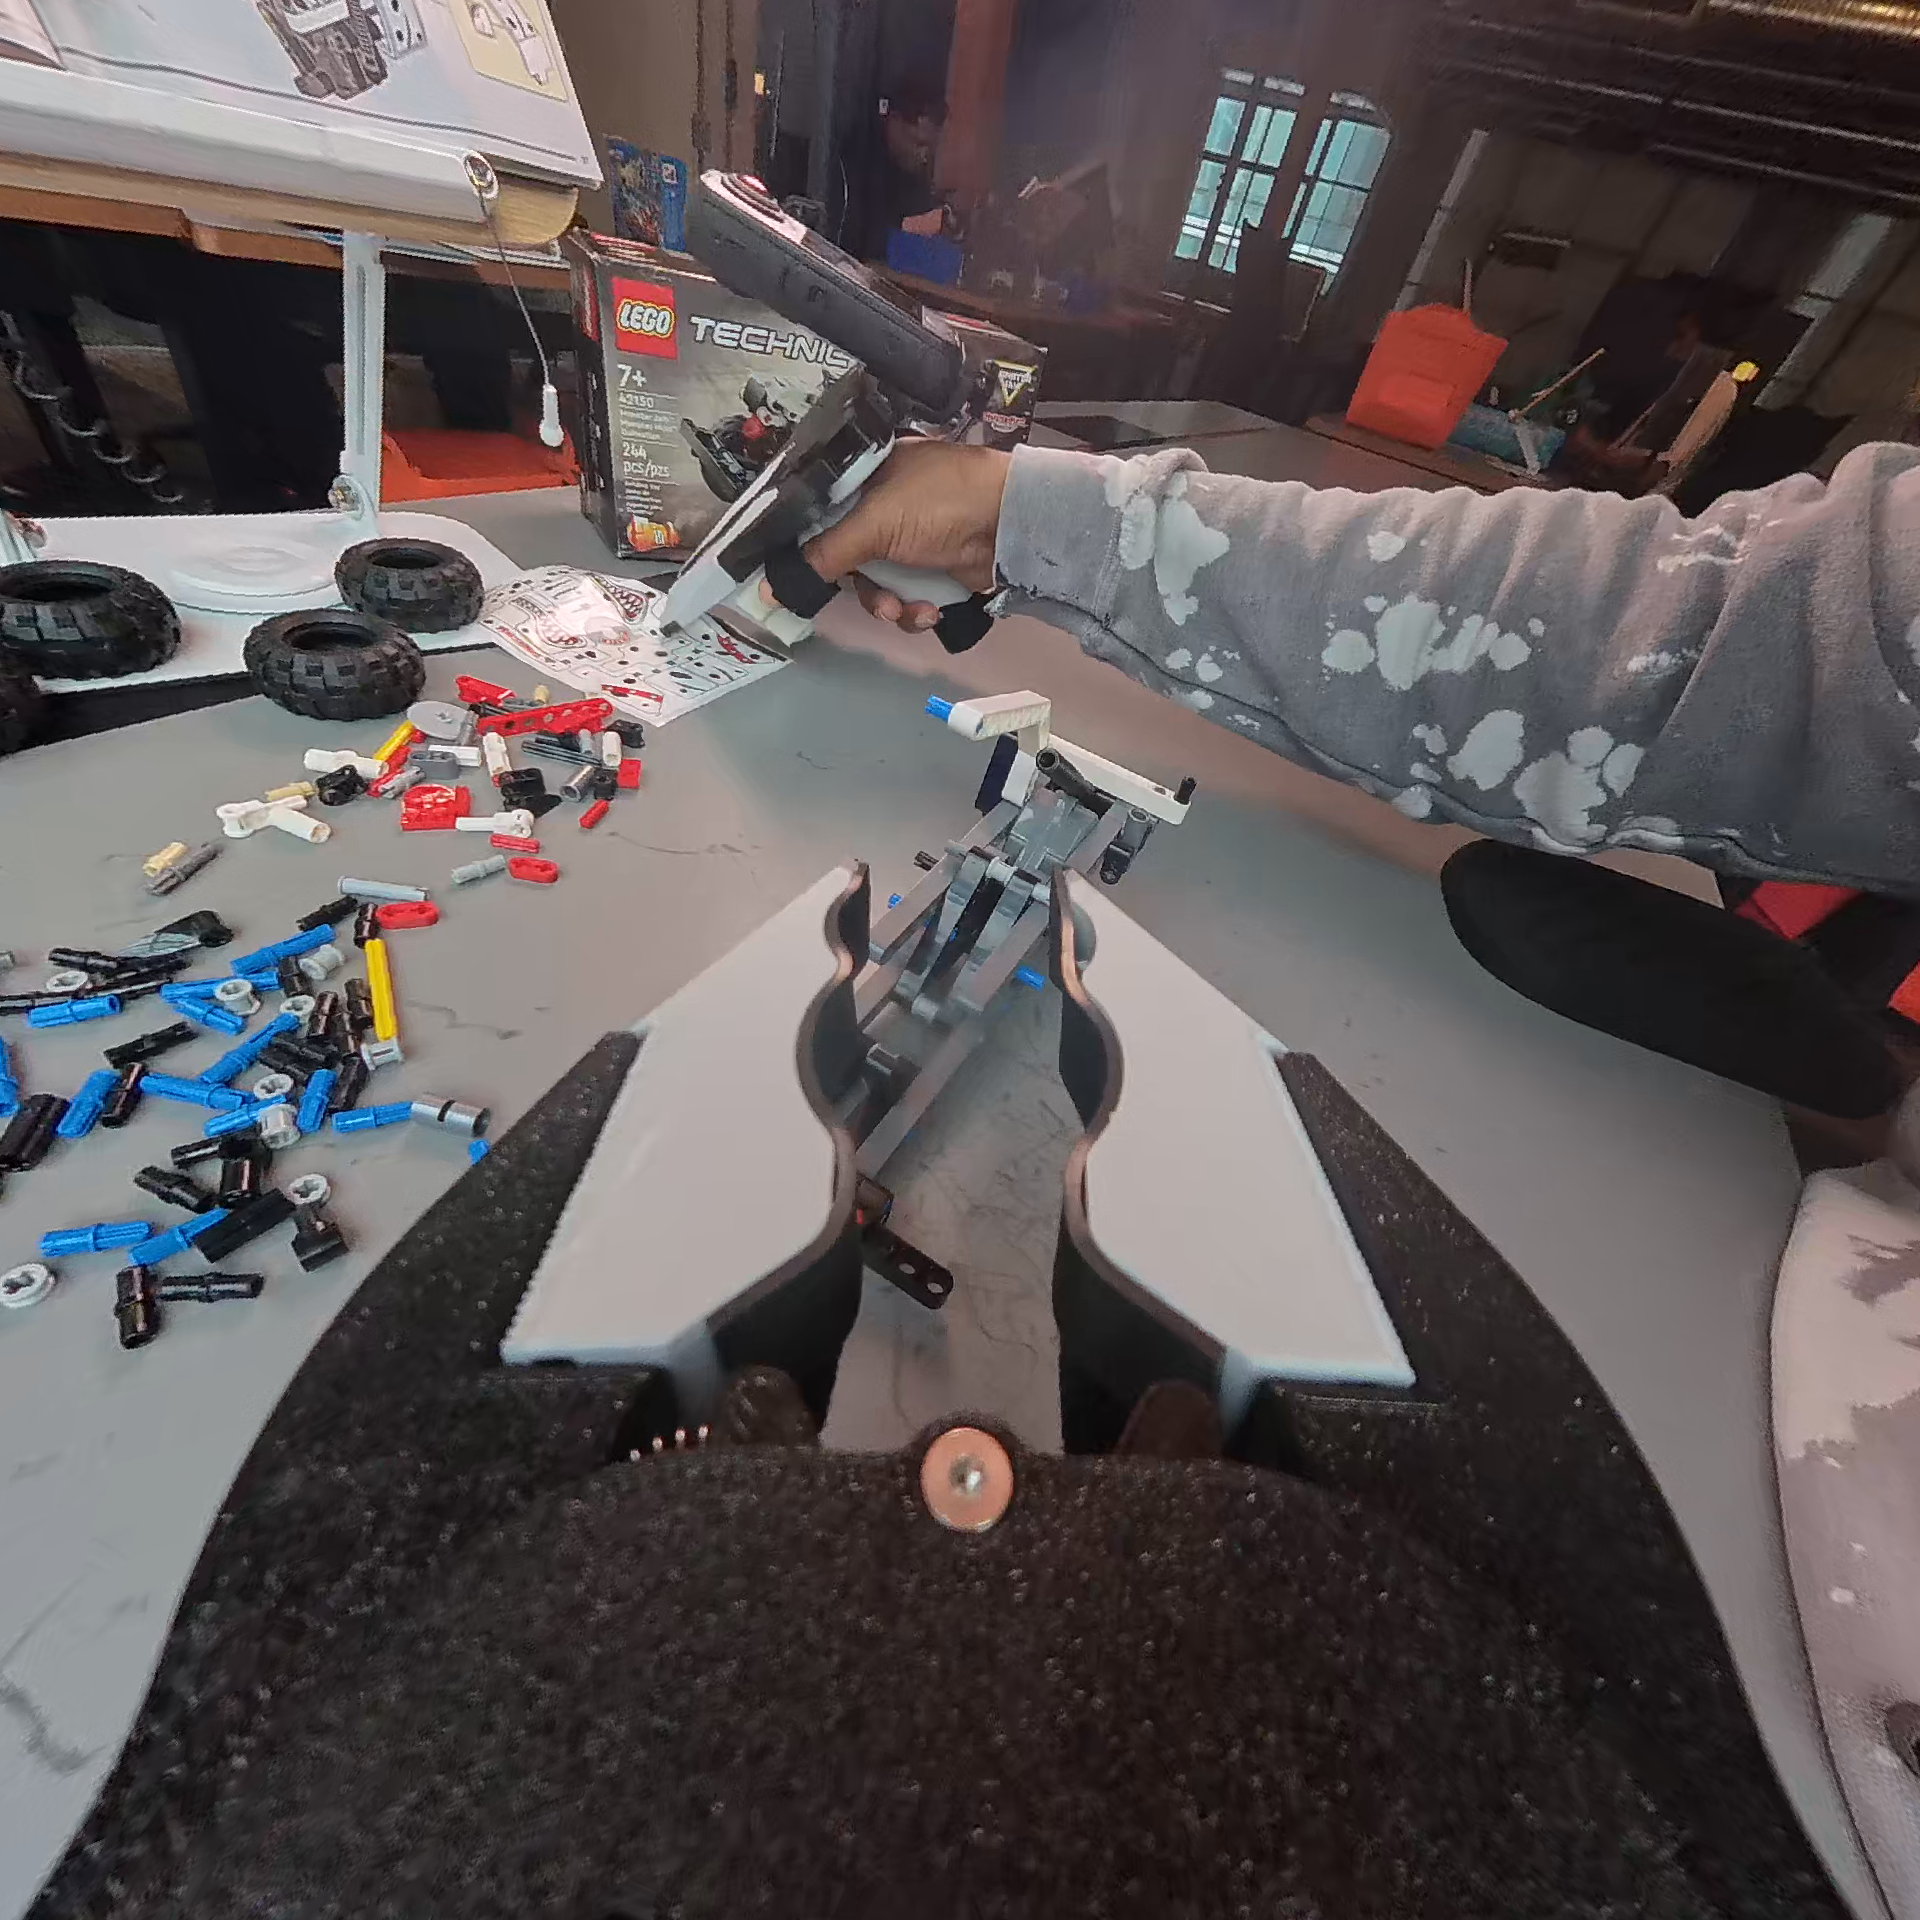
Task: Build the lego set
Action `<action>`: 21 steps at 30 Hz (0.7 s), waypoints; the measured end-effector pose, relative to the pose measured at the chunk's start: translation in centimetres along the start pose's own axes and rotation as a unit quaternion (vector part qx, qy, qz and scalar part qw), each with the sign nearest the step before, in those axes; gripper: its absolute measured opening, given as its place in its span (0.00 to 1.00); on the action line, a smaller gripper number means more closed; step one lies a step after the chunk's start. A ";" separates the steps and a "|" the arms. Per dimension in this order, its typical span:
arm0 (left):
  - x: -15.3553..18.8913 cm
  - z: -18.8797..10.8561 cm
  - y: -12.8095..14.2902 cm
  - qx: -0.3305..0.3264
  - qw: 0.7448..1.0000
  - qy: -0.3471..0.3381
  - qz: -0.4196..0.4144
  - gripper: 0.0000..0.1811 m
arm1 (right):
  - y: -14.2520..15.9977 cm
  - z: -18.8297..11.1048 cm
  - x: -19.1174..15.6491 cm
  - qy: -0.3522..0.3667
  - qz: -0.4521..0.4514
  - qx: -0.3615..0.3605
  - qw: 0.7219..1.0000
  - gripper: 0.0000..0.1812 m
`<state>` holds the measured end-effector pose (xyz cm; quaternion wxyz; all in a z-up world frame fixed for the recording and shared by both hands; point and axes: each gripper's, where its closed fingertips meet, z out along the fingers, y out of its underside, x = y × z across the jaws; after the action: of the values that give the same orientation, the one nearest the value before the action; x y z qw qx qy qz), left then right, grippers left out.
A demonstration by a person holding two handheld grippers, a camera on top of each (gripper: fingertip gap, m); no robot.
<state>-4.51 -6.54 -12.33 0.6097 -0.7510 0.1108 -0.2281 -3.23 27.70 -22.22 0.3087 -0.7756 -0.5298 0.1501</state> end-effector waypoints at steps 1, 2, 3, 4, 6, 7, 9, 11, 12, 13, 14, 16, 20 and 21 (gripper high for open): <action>0.0 0.0 0.1 -0.002 1.000 0.000 0.003 0.18 | 0.0 -0.1 0.3 0.008 -0.011 -0.001 1.000 0.08; 0.0 0.0 0.1 -0.002 1.000 -0.001 0.004 0.18 | -0.1 -0.2 0.5 0.007 -0.012 0.001 1.000 0.08; 0.0 0.0 0.1 -0.003 1.000 -0.003 0.005 0.18 | -0.2 -0.4 0.5 0.003 -0.007 0.005 1.000 0.08; -0.1 0.0 0.1 -0.002 1.000 -0.004 0.004 0.18 | -0.4 -0.7 0.6 0.002 -0.005 0.011 1.000 0.07; -0.2 -0.1 0.0 0.000 1.000 -0.005 0.000 0.18 | -0.5 -1.2 1.0 0.010 -0.013 0.018 1.000 0.06; -0.3 -0.1 0.0 0.000 1.000 -0.004 -0.003 0.18 | -0.7 -1.6 1.2 0.014 -0.018 0.025 0.999 0.05; -0.3 -0.1 0.0 0.000 1.000 -0.003 -0.007 0.18 | -1.3 -2.5 1.5 0.024 -0.029 0.046 0.998 0.04; -0.3 -0.1 0.0 0.001 1.000 -0.004 -0.006 0.18 | -1.9 -3.8 2.2 0.044 -0.042 0.062 0.996 0.04; -0.3 -0.1 0.0 0.002 1.000 -0.005 -0.006 0.19 | -2.1 -4.5 2.6 0.060 -0.055 0.070 0.994 0.04; -0.3 -0.1 0.0 0.002 1.000 -0.005 -0.005 0.18 | -2.2 -5.2 2.9 0.076 -0.069 0.074 0.992 0.04; -0.3 -0.1 0.0 0.002 1.000 -0.005 -0.005 0.19 | -2.0 -5.8 3.2 0.088 -0.080 0.072 0.990 0.04; -0.3 -0.1 0.0 0.001 1.000 -0.005 -0.006 0.19 | -1.0 -6.8 4.0 0.115 -0.080 0.061 0.988 0.04; -0.2 -0.2 0.0 -0.001 1.000 -0.006 -0.002 0.20 | 1.4 -9.7 5.8 0.165 -0.041 0.074 0.983 0.04; -0.2 -0.2 0.0 0.001 1.000 -0.006 0.001 0.20 | 1.8 -10.8 6.3 0.183 -0.036 0.084 0.979 0.04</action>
<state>-4.75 -6.64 -12.29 0.6116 -0.7515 0.1076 -0.2227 6.63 29.57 -14.58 0.4699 -0.7415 -0.4774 0.0386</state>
